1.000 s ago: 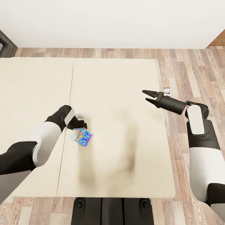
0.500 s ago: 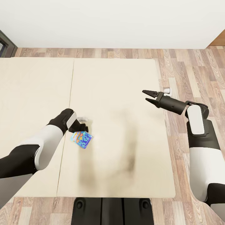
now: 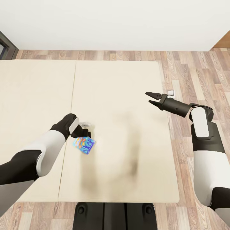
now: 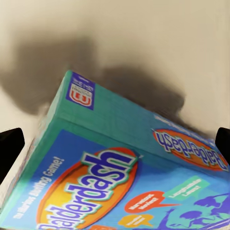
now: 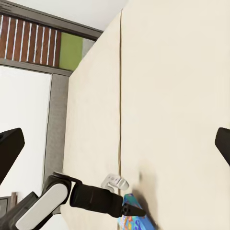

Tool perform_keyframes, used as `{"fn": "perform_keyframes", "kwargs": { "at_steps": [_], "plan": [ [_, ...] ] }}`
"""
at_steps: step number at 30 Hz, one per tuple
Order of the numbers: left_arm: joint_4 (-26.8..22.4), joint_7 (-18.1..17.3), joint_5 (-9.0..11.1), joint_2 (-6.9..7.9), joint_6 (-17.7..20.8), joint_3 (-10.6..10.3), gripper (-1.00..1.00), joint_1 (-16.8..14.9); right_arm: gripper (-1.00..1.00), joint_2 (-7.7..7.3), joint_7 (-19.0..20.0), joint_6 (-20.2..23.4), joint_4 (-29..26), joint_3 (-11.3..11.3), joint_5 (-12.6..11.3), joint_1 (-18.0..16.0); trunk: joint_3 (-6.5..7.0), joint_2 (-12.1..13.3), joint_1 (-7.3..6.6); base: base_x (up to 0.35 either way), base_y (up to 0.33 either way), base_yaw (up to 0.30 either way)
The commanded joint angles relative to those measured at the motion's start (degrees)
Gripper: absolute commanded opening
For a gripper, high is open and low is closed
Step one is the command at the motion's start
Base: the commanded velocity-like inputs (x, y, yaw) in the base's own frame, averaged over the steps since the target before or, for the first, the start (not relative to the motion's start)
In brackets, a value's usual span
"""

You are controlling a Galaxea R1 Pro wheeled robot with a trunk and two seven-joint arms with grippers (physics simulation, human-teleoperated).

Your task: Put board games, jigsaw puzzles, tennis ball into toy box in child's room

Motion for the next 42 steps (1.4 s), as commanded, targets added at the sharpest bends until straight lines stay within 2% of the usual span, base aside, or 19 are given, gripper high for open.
{"fn": "perform_keyframes", "kwargs": {
  "at_steps": [1,25,34,42],
  "plan": [
    [-0.06,0.3,0.33,-0.04,0.24,0.11,1.0,0.1,1.0,0.01,0.56,0.22,0.01,-0.09,0.52,-0.04,-0.03,-0.04,0.01,0.0,0.0,0.0],
    [-0.06,0.23,0.33,-0.11,0.27,0.11,1.0,1.54,1.0,0.08,0.56,0.22,-0.06,-0.02,0.52,-0.04,0.82,-0.04,0.01,0.0,0.0,0.0],
    [-0.06,0.31,0.21,-0.9,0.25,0.11,1.0,2.23,1.0,0.1,0.56,0.22,-0.07,0.0,0.52,-0.04,1.24,-0.04,0.01,0.0,0.0,0.0],
    [-0.06,0.31,0.02,-0.97,0.27,0.11,1.0,2.56,1.0,0.07,0.56,0.22,-0.07,-0.04,0.52,-0.04,1.54,-0.04,0.01,0.0,0.0,0.0]
  ]
}}
